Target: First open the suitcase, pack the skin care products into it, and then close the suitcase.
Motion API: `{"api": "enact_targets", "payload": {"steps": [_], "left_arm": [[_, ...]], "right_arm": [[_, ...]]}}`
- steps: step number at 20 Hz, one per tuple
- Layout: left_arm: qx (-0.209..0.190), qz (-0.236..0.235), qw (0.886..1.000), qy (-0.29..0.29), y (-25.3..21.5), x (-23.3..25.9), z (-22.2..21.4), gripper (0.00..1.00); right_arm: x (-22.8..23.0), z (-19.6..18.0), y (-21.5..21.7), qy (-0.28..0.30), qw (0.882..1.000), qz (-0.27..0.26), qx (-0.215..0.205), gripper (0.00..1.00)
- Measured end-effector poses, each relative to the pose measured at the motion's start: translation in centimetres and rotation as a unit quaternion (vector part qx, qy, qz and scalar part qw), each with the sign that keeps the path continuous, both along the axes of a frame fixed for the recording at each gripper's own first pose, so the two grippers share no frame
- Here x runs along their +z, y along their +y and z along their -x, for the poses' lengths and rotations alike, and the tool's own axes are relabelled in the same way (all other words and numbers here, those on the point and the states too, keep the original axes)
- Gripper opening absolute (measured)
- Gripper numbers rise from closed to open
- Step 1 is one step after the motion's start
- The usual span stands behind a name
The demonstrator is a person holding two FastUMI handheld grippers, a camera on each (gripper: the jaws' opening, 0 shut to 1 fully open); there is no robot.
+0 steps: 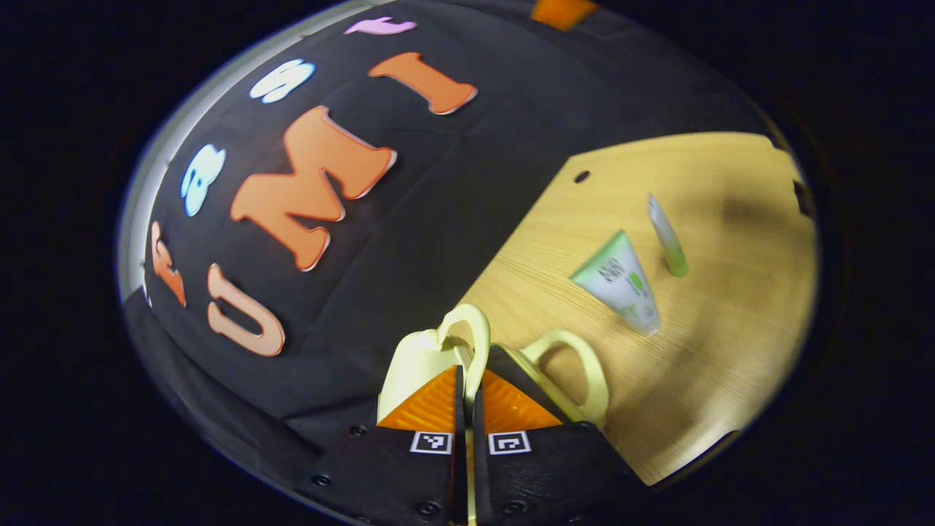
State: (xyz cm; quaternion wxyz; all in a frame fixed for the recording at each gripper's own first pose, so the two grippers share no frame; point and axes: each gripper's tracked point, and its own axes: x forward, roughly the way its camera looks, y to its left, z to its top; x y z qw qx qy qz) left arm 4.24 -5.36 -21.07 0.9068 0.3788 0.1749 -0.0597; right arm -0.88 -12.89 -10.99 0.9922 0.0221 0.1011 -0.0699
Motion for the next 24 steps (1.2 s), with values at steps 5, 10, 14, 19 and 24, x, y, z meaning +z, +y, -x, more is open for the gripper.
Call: {"api": "enact_targets", "payload": {"steps": [5, 10, 14, 19, 24], "left_arm": [[0.065, 0.07, 0.994, -0.06, 6.3, 5.9, -0.4, 0.04], [0.086, 0.061, 0.989, -0.108, 12.0, 8.6, 0.8, 0.04], [0.084, 0.072, 0.986, -0.125, 14.3, 9.3, 1.2, 0.04], [0.081, 0.086, 0.983, -0.142, 18.2, 9.8, 2.2, 0.04], [0.131, 0.131, 0.971, -0.152, 26.4, 9.6, 2.1, 0.04]], "right_arm": [[0.7, -0.8, 3.8, -0.002, 1.0, 0.006, 0.029, 0.95], [1.3, -1.7, 7.6, 0.0, 0.999, 0.013, 0.051, 0.95], [2.2, -2.4, 10.7, 0.002, 0.998, 0.013, 0.056, 0.95], [2.6, -2.4, 13.6, 0.014, 0.998, 0.03, 0.051, 0.95], [3.7, -2.8, 15.8, 0.021, 0.998, 0.032, 0.049, 0.96]]}}
